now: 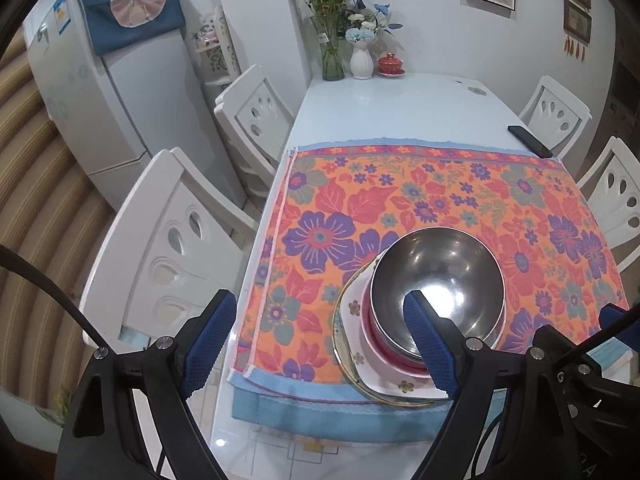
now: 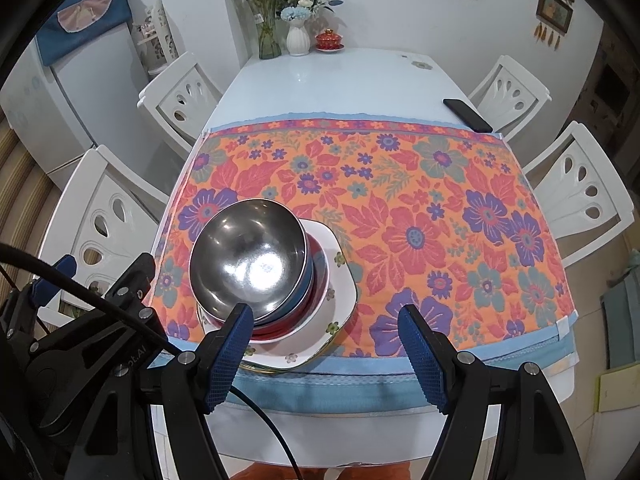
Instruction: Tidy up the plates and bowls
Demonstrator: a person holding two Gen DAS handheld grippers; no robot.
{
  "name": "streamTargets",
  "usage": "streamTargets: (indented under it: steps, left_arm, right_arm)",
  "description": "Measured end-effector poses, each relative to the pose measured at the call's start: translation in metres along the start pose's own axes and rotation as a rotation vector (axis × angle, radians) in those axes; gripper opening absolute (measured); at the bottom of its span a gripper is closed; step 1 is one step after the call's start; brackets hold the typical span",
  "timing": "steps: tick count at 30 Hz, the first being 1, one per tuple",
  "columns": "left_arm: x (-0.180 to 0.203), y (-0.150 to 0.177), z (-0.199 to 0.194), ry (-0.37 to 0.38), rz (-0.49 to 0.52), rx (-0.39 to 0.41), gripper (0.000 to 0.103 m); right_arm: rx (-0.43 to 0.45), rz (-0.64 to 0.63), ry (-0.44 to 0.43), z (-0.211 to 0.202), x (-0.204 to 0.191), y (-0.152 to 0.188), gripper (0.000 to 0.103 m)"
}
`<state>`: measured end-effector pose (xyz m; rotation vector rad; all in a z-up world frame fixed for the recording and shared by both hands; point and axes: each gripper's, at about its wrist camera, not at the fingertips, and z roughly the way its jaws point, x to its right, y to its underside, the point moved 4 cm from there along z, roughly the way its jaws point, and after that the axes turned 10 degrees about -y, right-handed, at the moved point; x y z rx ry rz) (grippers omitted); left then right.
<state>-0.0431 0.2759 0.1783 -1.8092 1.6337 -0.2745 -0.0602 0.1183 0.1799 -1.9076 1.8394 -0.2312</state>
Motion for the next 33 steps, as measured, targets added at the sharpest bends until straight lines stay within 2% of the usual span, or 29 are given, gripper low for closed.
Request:
streamTargets:
  steps: [12, 24, 33]
  left_arm:
    - [0.0049, 0.0002, 0.0034, 0.033, 0.010, -0.014, 0.085]
    - [0.0041, 0.0014, 0.0053, 0.033, 0.009, -0.024, 0.085]
    - [0.0028, -0.0011, 0.0031, 0.037, -0.007, 0.005, 0.085]
  right_arm:
    - [-0.001, 0.008, 0.019, 0.0006, 0.0061, 0.0016, 0.073]
    - [-0.007, 0.011, 0.022, 0.0023, 0.0045, 0.0027, 0.073]
    - [-0.008, 0.009, 0.021, 0.0042, 0.0027, 0.0027, 0.073]
